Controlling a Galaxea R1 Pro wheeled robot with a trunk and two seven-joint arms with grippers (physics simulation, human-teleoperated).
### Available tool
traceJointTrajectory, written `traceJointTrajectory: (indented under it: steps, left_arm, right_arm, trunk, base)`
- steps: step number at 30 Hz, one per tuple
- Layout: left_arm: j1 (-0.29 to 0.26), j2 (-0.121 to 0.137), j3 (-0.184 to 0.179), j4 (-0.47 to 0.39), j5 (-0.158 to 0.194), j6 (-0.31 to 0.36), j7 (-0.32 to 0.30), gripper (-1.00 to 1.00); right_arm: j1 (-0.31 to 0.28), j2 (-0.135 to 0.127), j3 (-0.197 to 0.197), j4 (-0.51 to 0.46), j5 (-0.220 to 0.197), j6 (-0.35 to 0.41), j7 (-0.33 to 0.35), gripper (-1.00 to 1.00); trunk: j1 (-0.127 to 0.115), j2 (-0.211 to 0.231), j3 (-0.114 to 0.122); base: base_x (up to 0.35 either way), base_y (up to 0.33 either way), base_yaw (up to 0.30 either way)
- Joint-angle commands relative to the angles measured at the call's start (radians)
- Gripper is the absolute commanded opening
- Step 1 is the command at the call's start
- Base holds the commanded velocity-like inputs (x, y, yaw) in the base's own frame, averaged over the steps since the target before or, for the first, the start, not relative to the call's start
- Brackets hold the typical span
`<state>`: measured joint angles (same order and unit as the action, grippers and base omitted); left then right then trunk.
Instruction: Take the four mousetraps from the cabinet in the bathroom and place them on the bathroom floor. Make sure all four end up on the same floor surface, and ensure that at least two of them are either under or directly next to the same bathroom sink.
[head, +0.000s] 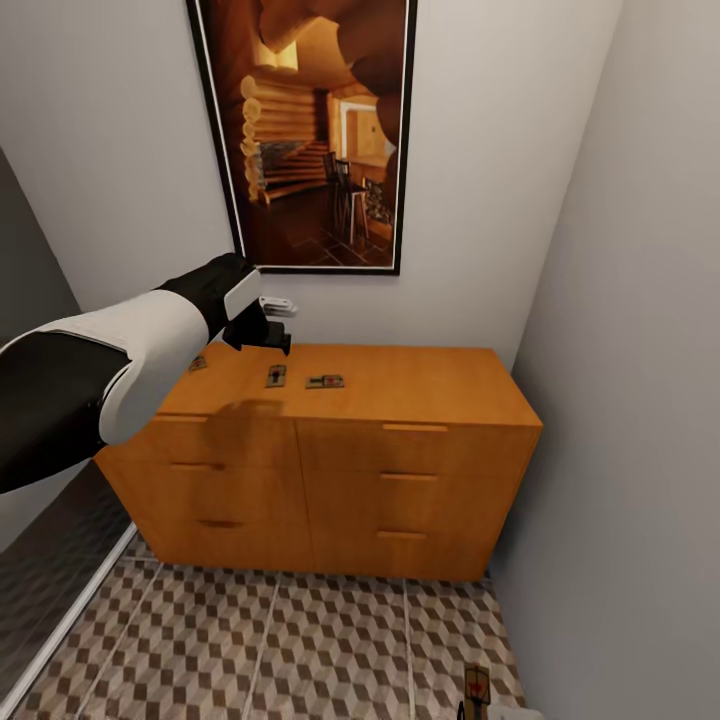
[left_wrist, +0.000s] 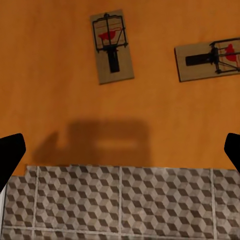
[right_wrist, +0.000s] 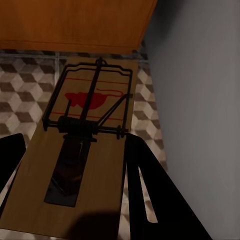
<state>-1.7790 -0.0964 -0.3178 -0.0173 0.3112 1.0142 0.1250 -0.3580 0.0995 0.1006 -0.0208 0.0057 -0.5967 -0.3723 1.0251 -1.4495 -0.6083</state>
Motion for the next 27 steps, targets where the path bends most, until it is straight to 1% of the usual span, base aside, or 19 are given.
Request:
traceJointTrajectory:
  steps: [1, 12, 27]
  left_arm:
    - [0.0, 0.0, -0.001, -0.001, 0.011, 0.004, 0.01, 1.0]
    - [0.0, 0.001, -0.001, 0.007, 0.011, 0.003, 0.01, 1.0]
    - [0.0, 0.001, -0.003, 0.013, 0.011, 0.003, 0.01, 1.0]
  right_arm:
    - [-0.001, 0.0, 0.008, 0.001, -0.003, -0.002, -0.004, -1.0]
    - [-0.001, 0.0, 0.008, 0.001, -0.003, -0.002, -0.004, -1.0]
    - [0.0, 0.0, 0.008, 0.001, -0.003, -0.002, -0.004, -1.0]
  trunk:
    - [0.0, -0.001, -0.002]
    - [0.0, -0.001, -0.016]
    - [0.0, -0.001, -0.018]
  base:
    - [0.0, 0.0, 0.0]
    - [0.0, 0.0, 0.0]
    - [0.001, 0.0, 0.0]
